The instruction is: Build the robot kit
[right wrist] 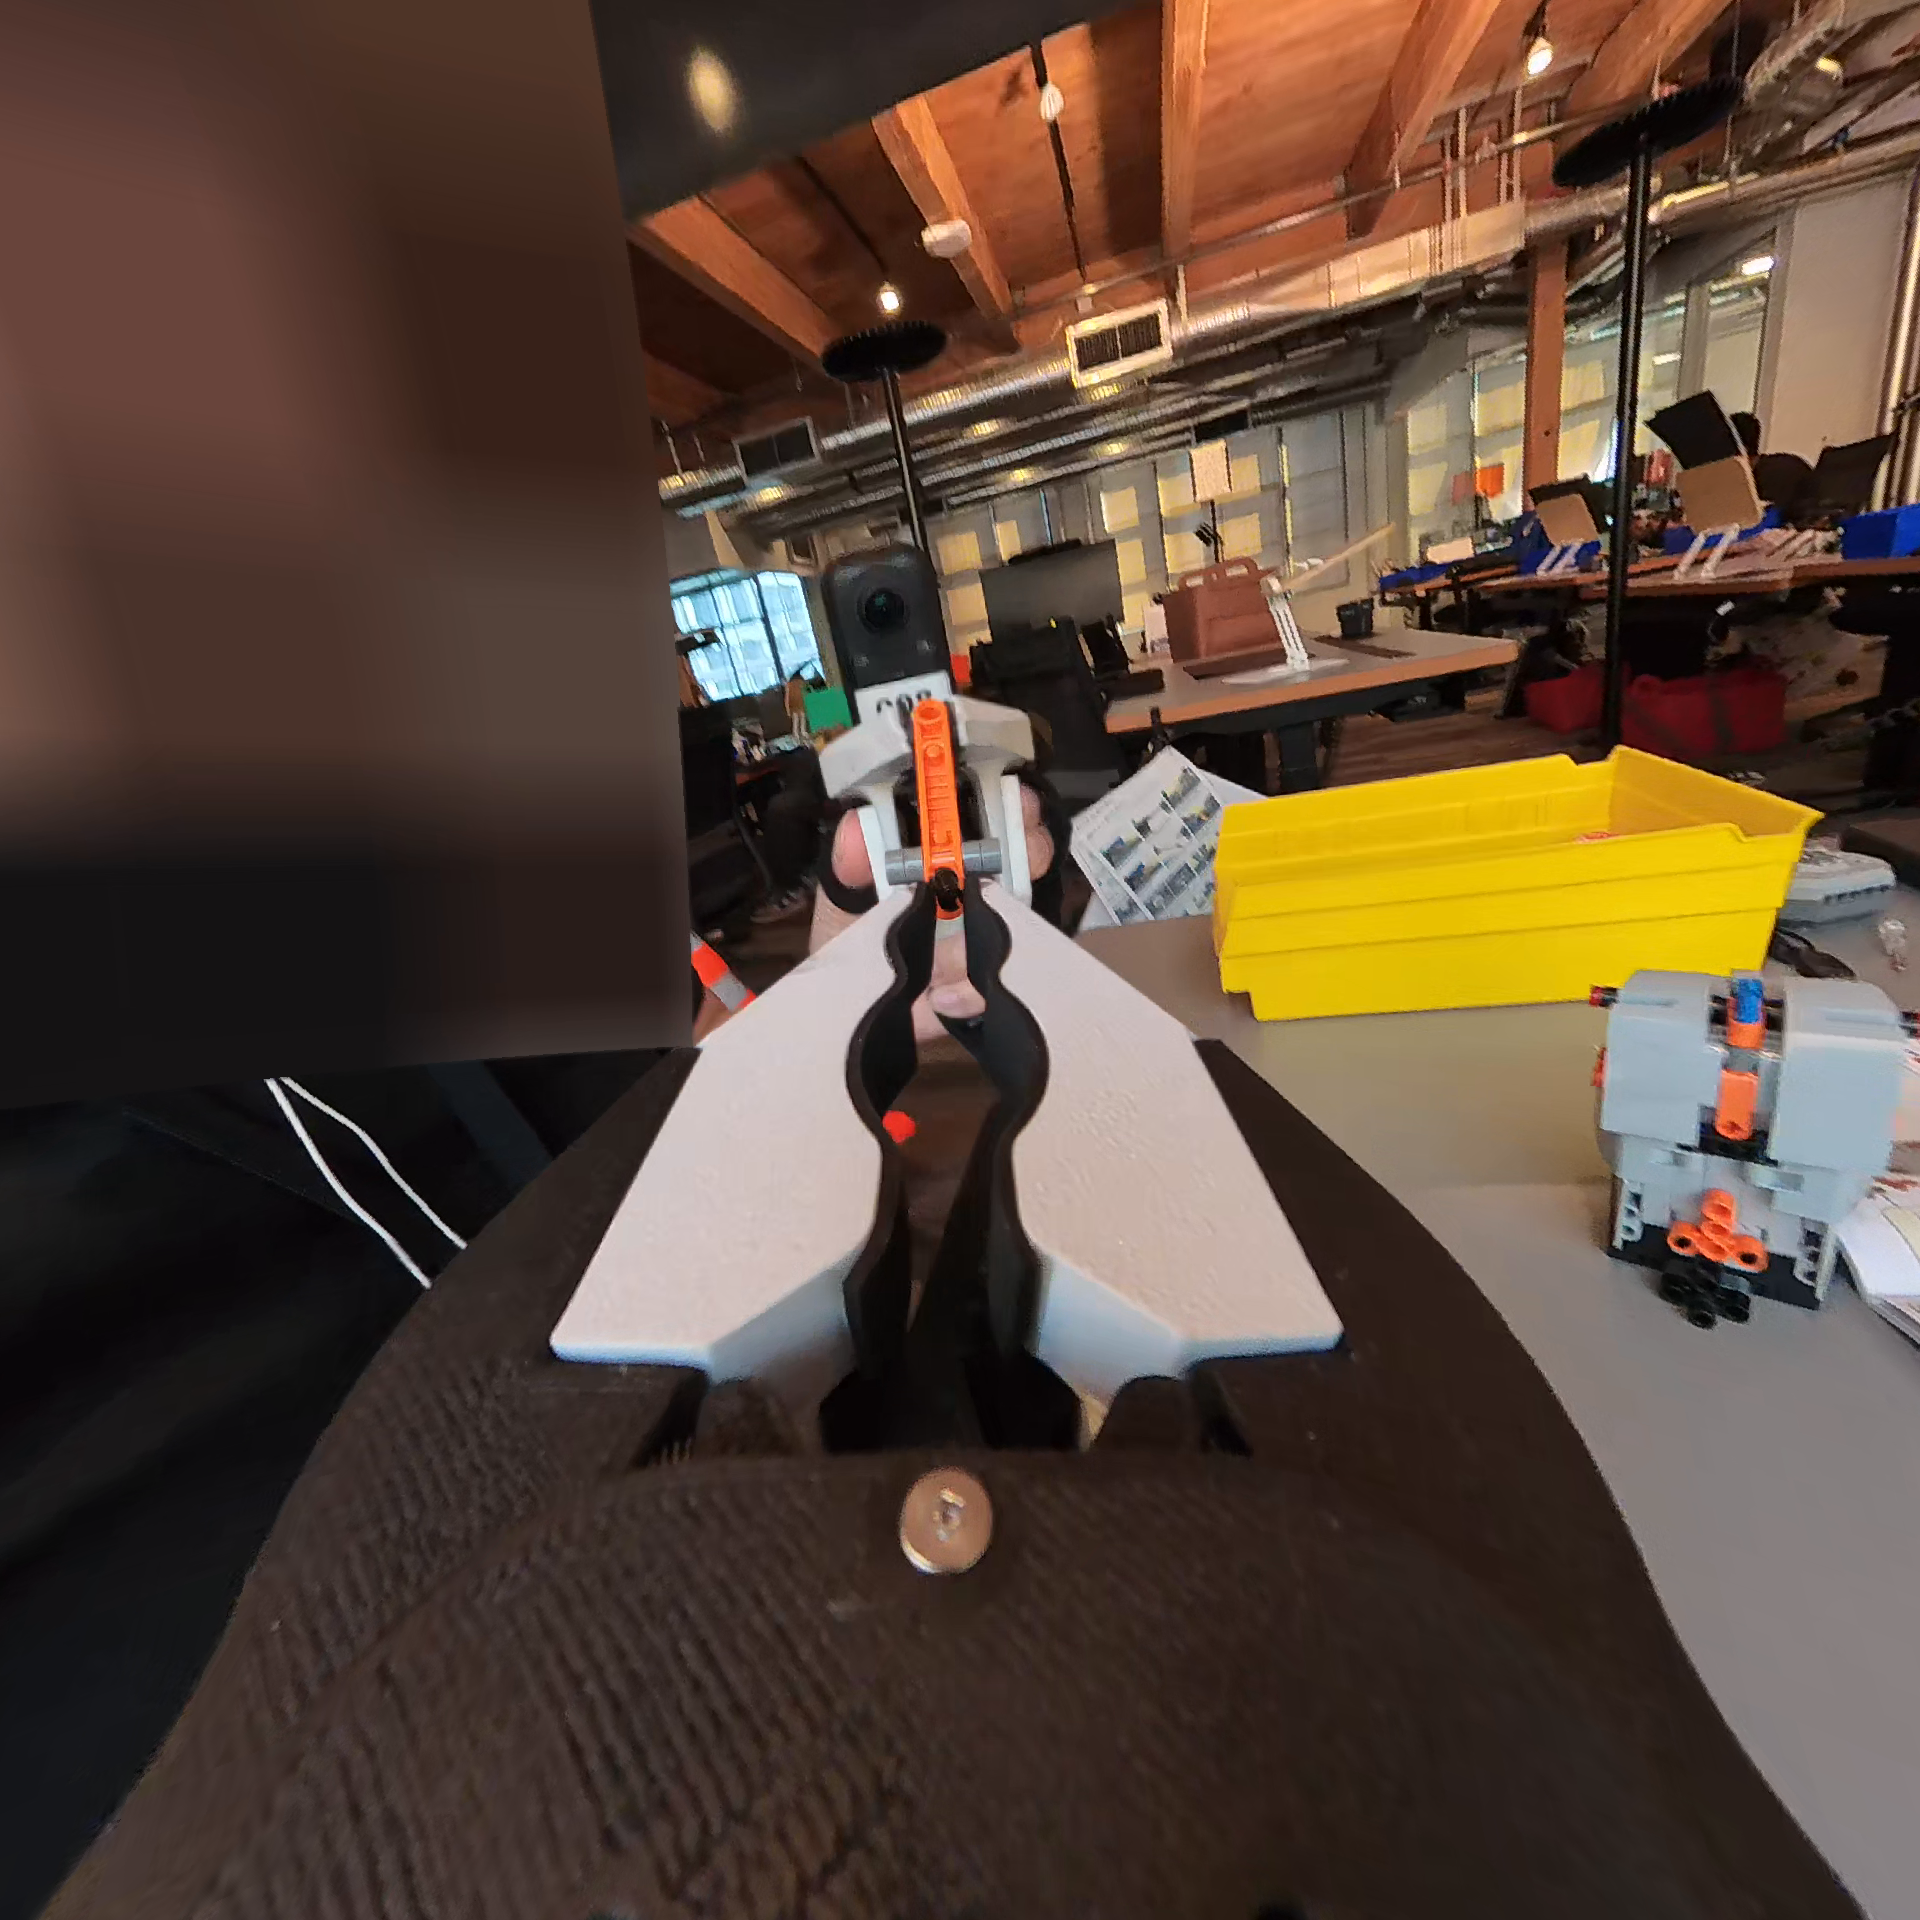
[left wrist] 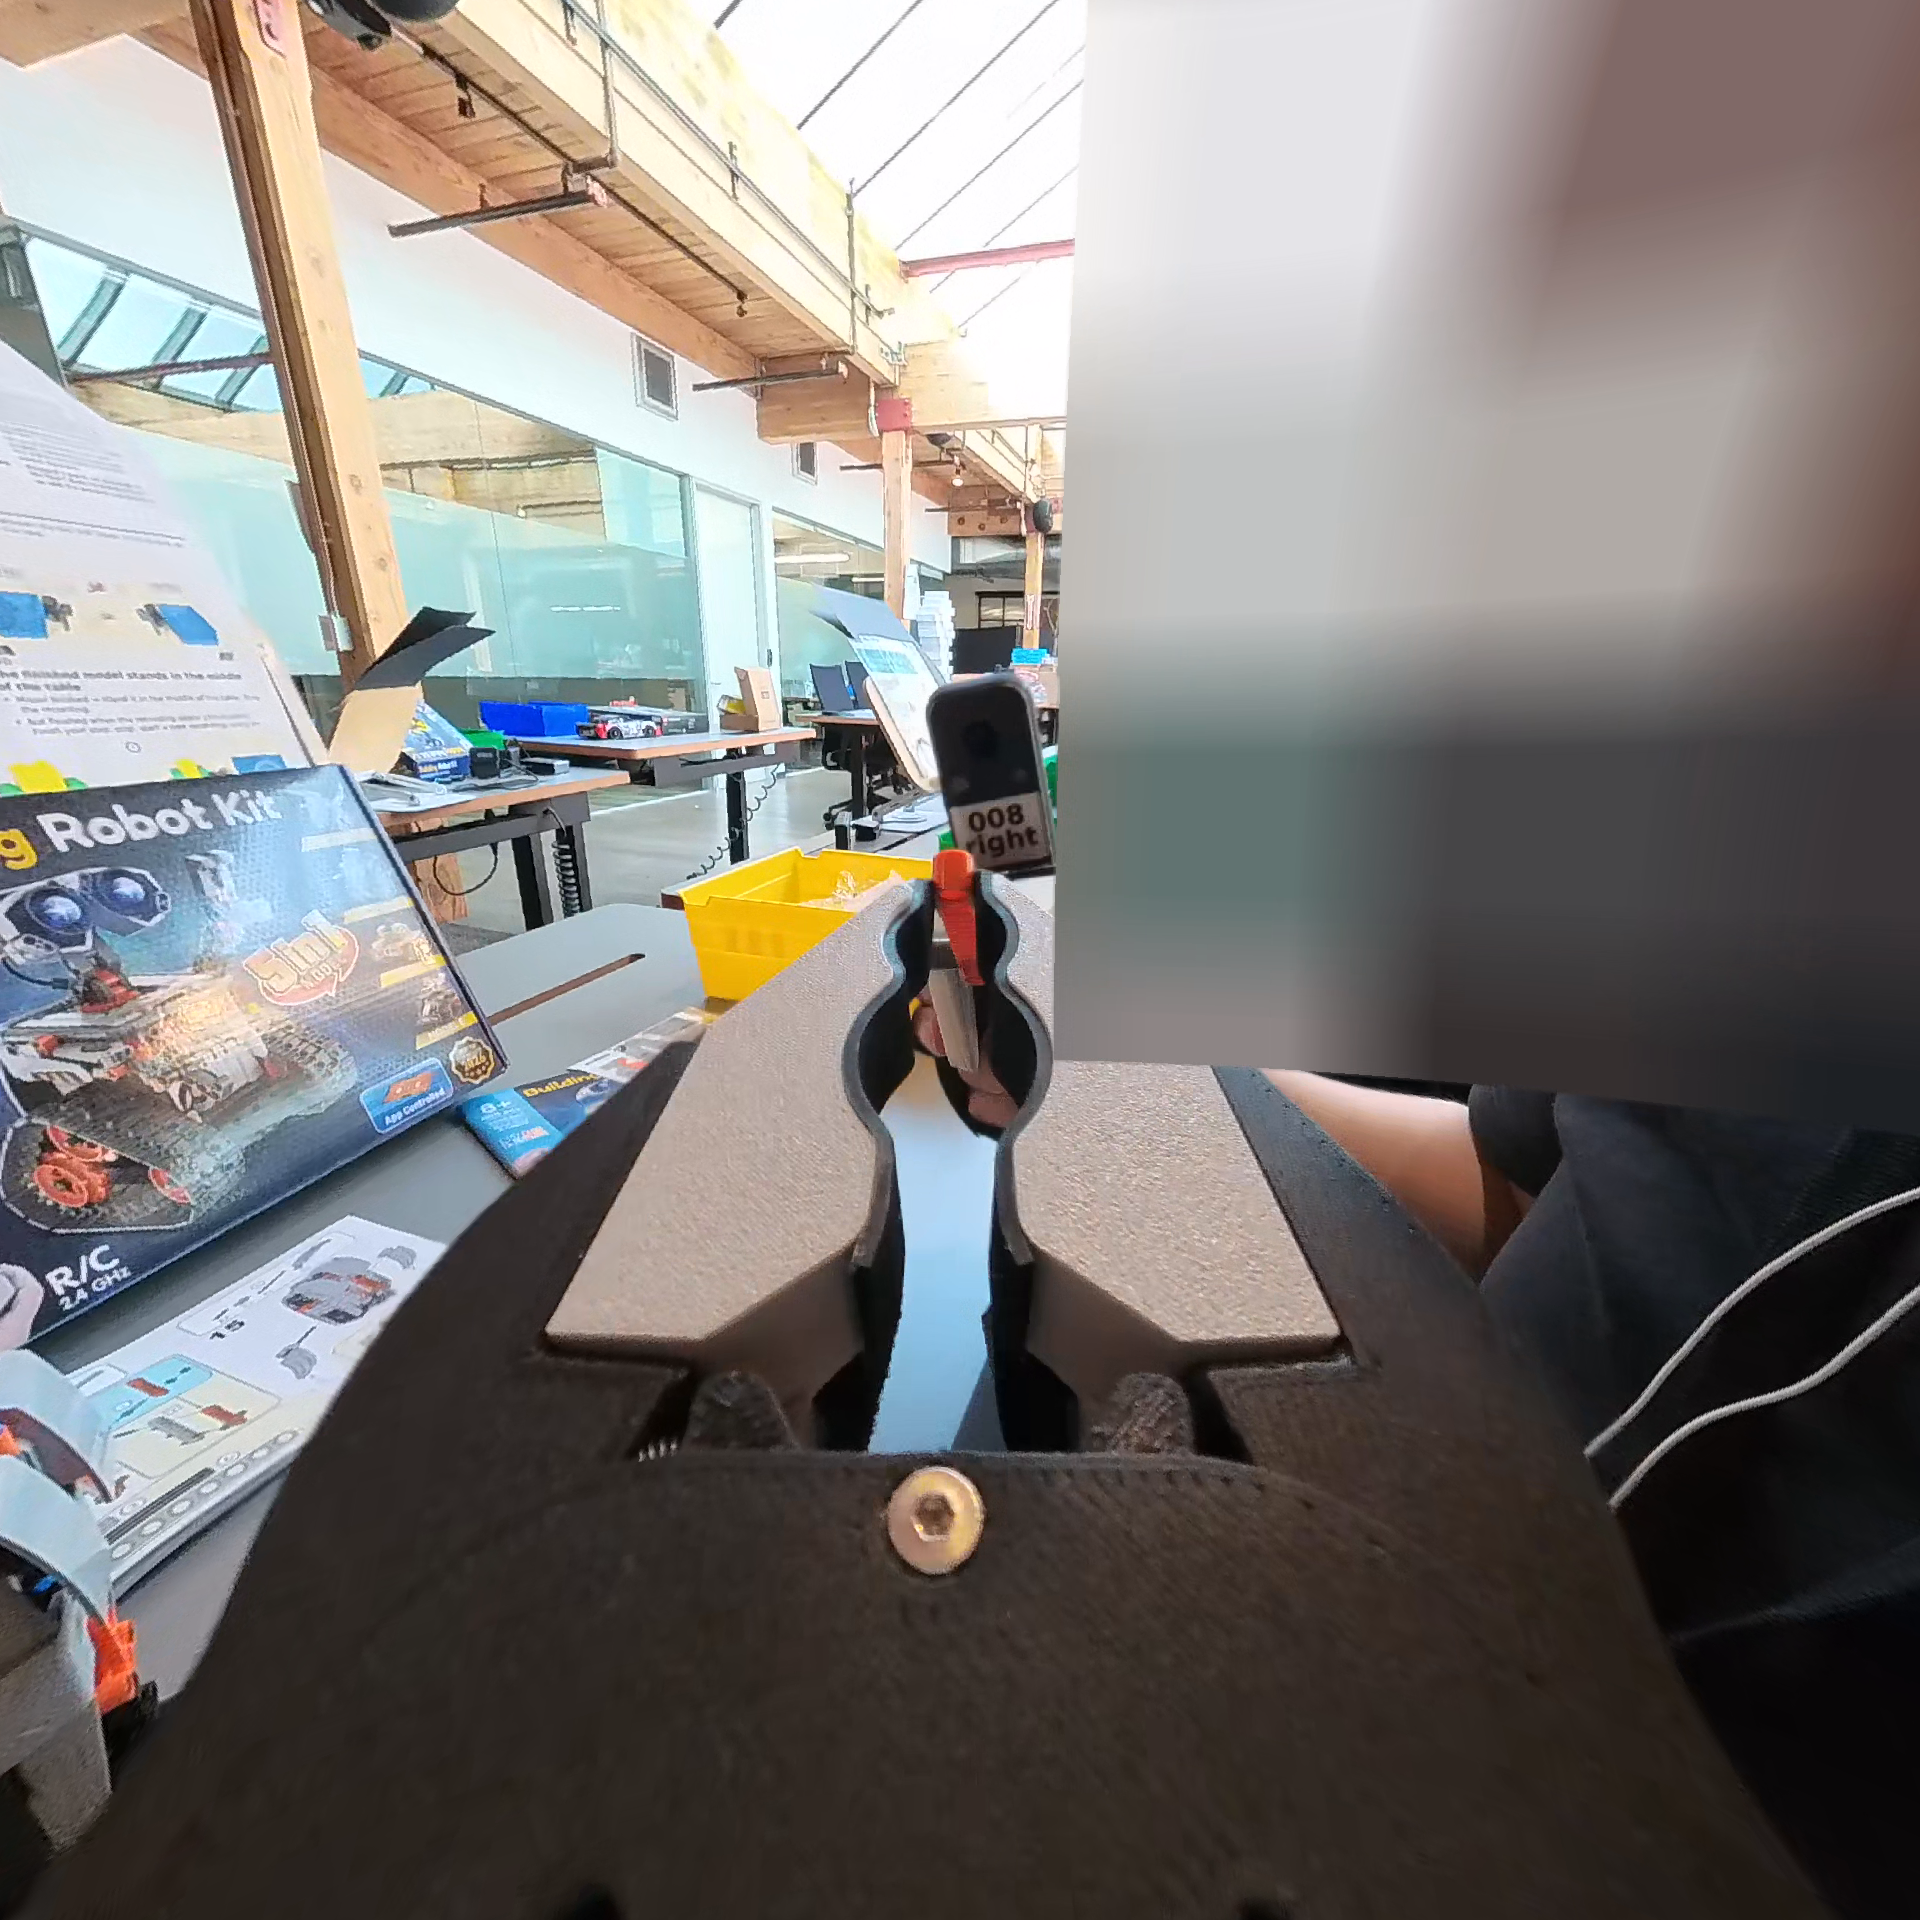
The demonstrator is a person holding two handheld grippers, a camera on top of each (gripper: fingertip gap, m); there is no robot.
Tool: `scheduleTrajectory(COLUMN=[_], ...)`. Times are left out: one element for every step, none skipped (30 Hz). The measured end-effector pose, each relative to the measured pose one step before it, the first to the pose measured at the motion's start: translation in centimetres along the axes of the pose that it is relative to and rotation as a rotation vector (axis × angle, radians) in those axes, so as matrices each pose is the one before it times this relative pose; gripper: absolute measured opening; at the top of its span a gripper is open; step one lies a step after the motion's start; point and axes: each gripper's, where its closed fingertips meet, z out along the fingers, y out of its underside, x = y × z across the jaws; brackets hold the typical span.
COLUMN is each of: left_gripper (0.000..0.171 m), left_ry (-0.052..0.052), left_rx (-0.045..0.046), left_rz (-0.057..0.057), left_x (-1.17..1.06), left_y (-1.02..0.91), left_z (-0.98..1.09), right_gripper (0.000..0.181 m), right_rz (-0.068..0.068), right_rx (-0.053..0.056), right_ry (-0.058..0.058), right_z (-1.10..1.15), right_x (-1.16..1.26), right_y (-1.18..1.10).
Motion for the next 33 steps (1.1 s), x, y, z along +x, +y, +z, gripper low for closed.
scheduleTrajectory(left_gripper=[0.004,0.004,0.005,0.005,0.005,0.005,0.005,0.005,0.005,0.005,0.005,0.005,0.005,0.005,0.005,0.005,0.005,0.005,0.005,0.005,0.005,0.006,0.006,0.006,0.006,0.005,0.005,0.005,0.005,0.005,0.005,0.006,0.006], left_ry=[-0.0001,-0.0001,0.0008,0.0028,0.0064,0.0120,0.0134,0.0138,0.0194,0.0224,0.0205,0.0120,-0.0007,-0.0093,-0.0101,-0.0068,-0.0050,-0.0054,-0.0097,-0.0185,-0.0236,-0.0198,-0.0121,-0.0095,-0.0085,-0.0036,-0.0010,-0.0016,-0.0017,-0.0041,-0.0083,-0.0075,-0.0004], left_rx=[-0.01105,-0.01227,-0.01176,-0.00910,-0.00714,-0.00525,0.00305,0.00455,0.00187,0.00826,0.00844,0.00688,0.00901,0.00234,-0.00205,-0.00063,-0.00736,-0.01622,-0.02135,-0.02533,-0.02677,-0.02386,-0.01936,-0.01816,-0.01966,-0.01904,-0.01588,-0.01425,-0.01385,-0.00923,-0.00670,-0.00632,-0.00469], left_rz=[-0.0162,-0.0245,-0.0333,-0.0453,-0.0570,-0.0686,-0.0785,-0.0810,-0.0752,-0.0652,-0.0570,-0.0441,-0.0238,-0.0079,0.0032,0.0129,0.0182,0.0241,0.0318,0.0340,0.0309,0.0274,0.0248,0.0204,0.0152,0.0110,0.0040,-0.0054,-0.0144,-0.0230,-0.0365,-0.0488,-0.0521], left_x=[-0.187,-0.291,-0.396,-0.503,-0.595,-0.635,-0.715,-0.768,-0.675,-0.519,-0.409,-0.358,-0.361,-0.345,-0.239,-0.092,-0.014,-0.004,-0.030,-0.126,-0.192,-0.117,0.025,0.056,0.033,0.075,0.059,-0.012,-0.095,-0.218,-0.380,-0.467,-0.460], left_y=[0.203,0.230,0.243,0.188,0.154,0.110,-0.042,-0.085,-0.095,-0.187,-0.159,-0.124,-0.095,0.048,0.101,0.102,0.168,0.233,0.282,0.314,0.328,0.279,0.231,0.208,0.241,0.223,0.193,0.175,0.210,0.227,0.330,0.456,0.521], left_z=[-0.009,-0.005,-0.021,-0.051,-0.046,-0.049,-0.121,-0.166,-0.211,-0.254,-0.280,-0.279,-0.249,-0.194,-0.126,-0.072,-0.014,0.023,0.029,0.005,-0.018,-0.025,-0.035,-0.037,-0.036,-0.046,-0.053,-0.066,-0.087,-0.098,-0.117,-0.080,-0.022], right_gripper=[0.004,0.004,0.004,0.004,0.005,0.010,0.015,0.018,0.018,0.018,0.018,0.020,0.023,0.025,0.026,0.026,0.027,0.030,0.031,0.032,0.032,0.032,0.032,0.034,0.035,0.035,0.035,0.035,0.035,0.033,0.031,0.030,0.028], right_rz=[-0.0132,-0.0131,-0.0091,-0.0057,-0.0045,-0.0064,-0.0115,-0.0203,-0.0349,-0.0512,-0.0601,-0.0608,-0.0581,-0.0479,-0.0269,0.0047,0.0367,0.0495,0.0406,0.0261,0.0087,-0.0121,-0.0289,-0.0407,-0.0489,-0.0508,-0.0390,-0.0169,0.0014,-0.0023,-0.0269,-0.0464,-0.0434], right_rx=[-0.0259,-0.0234,-0.0152,-0.0038,0.0080,0.0125,0.0065,-0.0026,-0.0097,-0.0093,-0.0134,-0.0170,-0.0181,-0.0166,-0.0146,-0.0129,-0.0058,0.0022,0.0061,0.0056,0.0002,-0.0056,-0.0110,-0.0185,-0.0241,-0.0326,-0.0409,-0.0396,-0.0258,-0.0194,-0.0221,-0.0164,-0.0011], right_ry=[0.0155,0.0175,0.0167,0.0138,0.0124,0.0130,0.0117,0.0168,0.0249,0.0333,0.0426,0.0484,0.0384,0.0252,0.0142,-0.0025,-0.0187,-0.0237,-0.0253,-0.0190,-0.0065,0.0043,0.0095,0.0080,0.0081,0.0107,0.0064,-0.0014,0.0017,0.0202,0.0299,0.0285,0.0175], right_z=[-0.008,-0.013,-0.006,-0.026,-0.023,0.000,0.042,0.023,-0.010,-0.015,-0.053,-0.039,0.000,0.057,0.114,0.175,0.230,0.214,0.167,0.090,0.036,-0.010,-0.011,0.012,0.035,0.058,0.113,0.126,0.105,0.057,0.047,0.100,0.182], right_x=[0.160,0.220,0.243,0.252,0.273,0.295,0.270,0.314,0.350,0.319,0.368,0.417,0.251,0.091,0.037,-0.039,-0.115,-0.103,-0.133,-0.107,-0.006,0.028,-0.020,-0.124,-0.183,-0.156,-0.130,-0.145,-0.028,0.189,0.145,-0.111,-0.423], right_y=[0.316,0.305,0.218,0.100,-0.012,-0.016,0.118,0.265,0.335,0.288,0.269,0.235,0.208,0.151,0.152,0.200,0.151,0.085,0.017,0.002,0.030,0.098,0.145,0.249,0.348,0.534,0.750,0.804,0.695,0.640,0.656,0.496,0.163])
